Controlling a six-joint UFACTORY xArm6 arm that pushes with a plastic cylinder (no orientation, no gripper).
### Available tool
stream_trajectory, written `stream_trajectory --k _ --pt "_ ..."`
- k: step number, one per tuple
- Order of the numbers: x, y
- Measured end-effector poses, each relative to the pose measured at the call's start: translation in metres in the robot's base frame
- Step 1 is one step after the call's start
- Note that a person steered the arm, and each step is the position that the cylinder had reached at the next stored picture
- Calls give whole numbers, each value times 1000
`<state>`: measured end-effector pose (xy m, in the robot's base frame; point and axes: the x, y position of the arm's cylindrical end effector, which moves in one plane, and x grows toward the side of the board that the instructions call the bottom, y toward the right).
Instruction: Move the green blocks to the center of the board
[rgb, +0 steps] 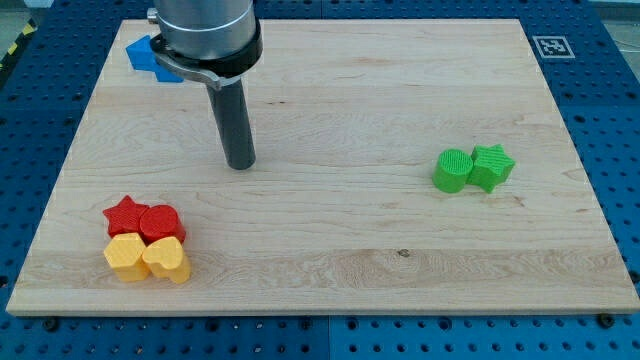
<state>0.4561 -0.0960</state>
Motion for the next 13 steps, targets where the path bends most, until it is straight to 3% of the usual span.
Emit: stream_trajectory --k 1,2,4,5,6,7,9,13 --pt "9 16" --pt "44 62" --pt "95 225" --pt "84 340" --pt "55 416" --pt "32 431" --pt "31 360" --pt "31 138"
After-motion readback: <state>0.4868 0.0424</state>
